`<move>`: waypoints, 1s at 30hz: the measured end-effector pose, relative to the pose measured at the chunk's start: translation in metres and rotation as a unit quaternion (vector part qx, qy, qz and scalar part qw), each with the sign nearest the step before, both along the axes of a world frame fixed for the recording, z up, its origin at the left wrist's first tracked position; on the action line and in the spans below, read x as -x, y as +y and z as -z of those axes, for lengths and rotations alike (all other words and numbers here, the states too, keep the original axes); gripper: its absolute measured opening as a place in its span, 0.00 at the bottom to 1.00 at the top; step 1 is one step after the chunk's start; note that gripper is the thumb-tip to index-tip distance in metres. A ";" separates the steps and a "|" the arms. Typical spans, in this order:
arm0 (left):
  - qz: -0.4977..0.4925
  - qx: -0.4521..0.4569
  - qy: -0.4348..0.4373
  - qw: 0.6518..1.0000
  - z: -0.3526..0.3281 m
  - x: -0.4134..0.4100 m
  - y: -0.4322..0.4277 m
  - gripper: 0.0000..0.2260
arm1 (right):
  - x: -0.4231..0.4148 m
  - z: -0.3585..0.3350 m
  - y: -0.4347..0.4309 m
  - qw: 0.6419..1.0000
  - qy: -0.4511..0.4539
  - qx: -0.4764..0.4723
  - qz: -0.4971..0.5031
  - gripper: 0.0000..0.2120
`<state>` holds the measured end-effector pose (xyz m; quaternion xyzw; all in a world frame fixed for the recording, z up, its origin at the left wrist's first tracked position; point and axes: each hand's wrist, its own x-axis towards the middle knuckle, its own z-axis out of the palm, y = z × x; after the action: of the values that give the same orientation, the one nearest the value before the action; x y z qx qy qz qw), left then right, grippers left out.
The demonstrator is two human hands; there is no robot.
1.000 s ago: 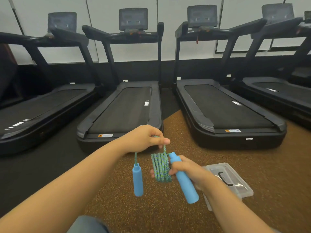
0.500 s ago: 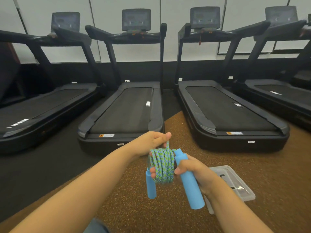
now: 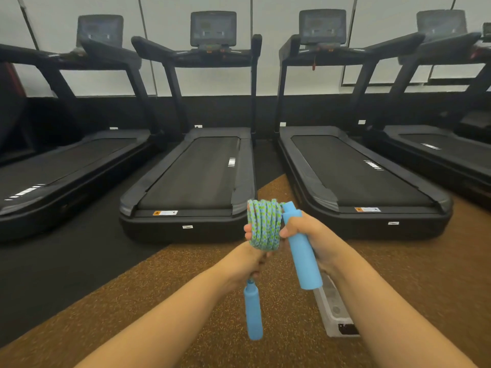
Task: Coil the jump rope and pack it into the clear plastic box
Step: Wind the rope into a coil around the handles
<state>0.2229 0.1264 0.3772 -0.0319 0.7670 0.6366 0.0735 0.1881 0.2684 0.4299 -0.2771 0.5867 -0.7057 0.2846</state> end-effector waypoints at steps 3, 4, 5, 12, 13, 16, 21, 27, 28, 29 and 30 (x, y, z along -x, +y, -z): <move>0.025 0.023 0.014 0.999 -0.001 -0.002 0.002 0.19 | 0.003 -0.011 0.009 0.999 -0.014 0.039 -0.015 0.15; 0.027 0.030 0.025 0.999 -0.003 -0.004 0.002 0.20 | 0.006 -0.012 0.012 0.999 -0.018 0.046 -0.014 0.15; 0.023 0.045 0.039 0.998 -0.005 -0.006 0.003 0.20 | 0.009 -0.011 0.013 0.999 -0.023 0.047 -0.003 0.16; 0.012 0.346 0.162 0.924 -0.026 -0.034 0.004 0.18 | 0.008 -0.009 0.016 0.997 -0.062 0.037 0.035 0.12; 0.021 0.374 0.167 0.912 -0.030 -0.038 0.005 0.17 | 0.006 -0.009 0.016 0.996 -0.072 0.048 0.031 0.11; 0.041 0.455 0.171 0.873 -0.045 -0.048 0.007 0.17 | 0.006 -0.007 0.016 0.993 -0.094 0.067 0.038 0.10; 0.047 0.603 0.198 0.772 -0.076 -0.059 0.008 0.15 | 0.011 -0.003 0.014 0.994 -0.097 0.037 0.044 0.12; 0.023 0.637 0.265 0.723 -0.107 -0.058 0.002 0.15 | 0.021 0.008 0.013 0.994 -0.105 -0.009 0.026 0.21; 0.025 0.631 0.267 0.728 -0.111 -0.057 0.001 0.13 | 0.023 0.010 0.013 0.993 -0.116 -0.003 0.021 0.20; 0.034 0.626 0.269 0.731 -0.115 -0.056 0.000 0.12 | 0.024 0.012 0.012 0.992 -0.126 0.002 0.013 0.20; 0.045 0.623 0.272 0.732 -0.118 -0.055 -0.001 0.12 | 0.025 0.014 0.011 0.991 -0.130 0.003 0.004 0.20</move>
<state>0.2775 0.1259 0.4953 0.1388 0.9794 -0.0061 -0.1463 0.1627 0.2798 0.4159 -0.1813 0.5438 -0.7385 0.3550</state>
